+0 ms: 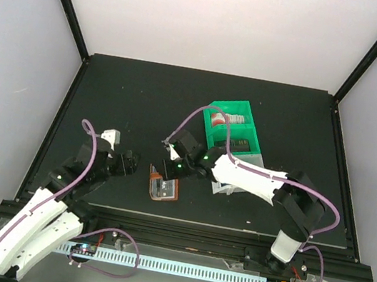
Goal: Put the credit cards into the card holder
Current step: Adjust the card holder at the center of the board.
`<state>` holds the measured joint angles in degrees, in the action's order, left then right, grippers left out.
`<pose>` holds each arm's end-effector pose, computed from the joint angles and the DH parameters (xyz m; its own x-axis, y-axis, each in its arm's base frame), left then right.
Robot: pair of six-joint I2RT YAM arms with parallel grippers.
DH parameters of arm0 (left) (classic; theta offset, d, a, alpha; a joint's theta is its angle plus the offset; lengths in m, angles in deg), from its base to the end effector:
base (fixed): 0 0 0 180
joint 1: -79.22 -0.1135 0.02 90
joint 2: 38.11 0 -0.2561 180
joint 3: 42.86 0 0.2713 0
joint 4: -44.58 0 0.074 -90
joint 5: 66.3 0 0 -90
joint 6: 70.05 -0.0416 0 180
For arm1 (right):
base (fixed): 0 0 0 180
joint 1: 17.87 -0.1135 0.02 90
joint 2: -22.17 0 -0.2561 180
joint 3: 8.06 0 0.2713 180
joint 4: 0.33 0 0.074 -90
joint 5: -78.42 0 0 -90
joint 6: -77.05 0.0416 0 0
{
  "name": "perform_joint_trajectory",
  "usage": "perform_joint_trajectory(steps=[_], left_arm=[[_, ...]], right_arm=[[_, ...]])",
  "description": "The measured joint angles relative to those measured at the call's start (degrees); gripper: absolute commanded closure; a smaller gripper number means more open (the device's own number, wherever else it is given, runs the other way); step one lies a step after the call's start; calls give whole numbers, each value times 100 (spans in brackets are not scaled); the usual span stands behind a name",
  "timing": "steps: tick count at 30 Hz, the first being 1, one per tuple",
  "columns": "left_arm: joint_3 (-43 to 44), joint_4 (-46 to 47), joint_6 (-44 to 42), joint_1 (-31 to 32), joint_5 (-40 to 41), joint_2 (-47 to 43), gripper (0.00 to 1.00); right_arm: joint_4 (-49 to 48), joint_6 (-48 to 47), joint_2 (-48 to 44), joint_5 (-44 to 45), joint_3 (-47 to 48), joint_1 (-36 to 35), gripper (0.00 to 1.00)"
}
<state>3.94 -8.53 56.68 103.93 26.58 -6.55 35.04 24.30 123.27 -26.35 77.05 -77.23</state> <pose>0.1415 -0.0628 0.2479 -0.6751 -0.3468 -0.6511 -0.0278 0.8939 -0.4474 0.1955 0.3508 0.2009 -0.8696 -0.3196 -0.3765 -0.4859 0.6900 0.5365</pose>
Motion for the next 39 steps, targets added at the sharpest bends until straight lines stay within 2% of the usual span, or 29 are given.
perform_joint_trajectory(steps=[8,11,14,18,21,24,27,29,35,39], left_arm=[[-769,605,273,0,-1141,83,15],[-892,813,299,0,-1425,201,14],[-1062,1158,367,0,-1746,332,15],[-1453,1714,562,2,-2197,660,17],[-1716,2061,758,42,-2446,986,20],[-1790,2310,925,153,-2562,1259,28],[-1790,2636,1064,304,-2610,1532,46],[-1799,2826,1126,400,-2612,1718,53],[-1823,3213,1261,632,-2603,2194,66],[-1856,3453,1311,708,-2579,2398,67]], right_arm=[[-142,-85,-227,116,-1239,678,99],[-70,-127,-262,369,-1434,717,94],[4,-177,-267,640,-1475,710,81],[125,-275,-413,979,-1473,706,56],[260,-260,-658,1209,-1449,675,47],[479,-240,-903,1510,-1311,540,46],[621,-223,-1019,1703,-1095,308,48],[660,-221,-1038,1746,-953,144,50],[616,-232,-1038,1670,-741,-258,67],[577,-240,-973,1519,-732,-302,75]])
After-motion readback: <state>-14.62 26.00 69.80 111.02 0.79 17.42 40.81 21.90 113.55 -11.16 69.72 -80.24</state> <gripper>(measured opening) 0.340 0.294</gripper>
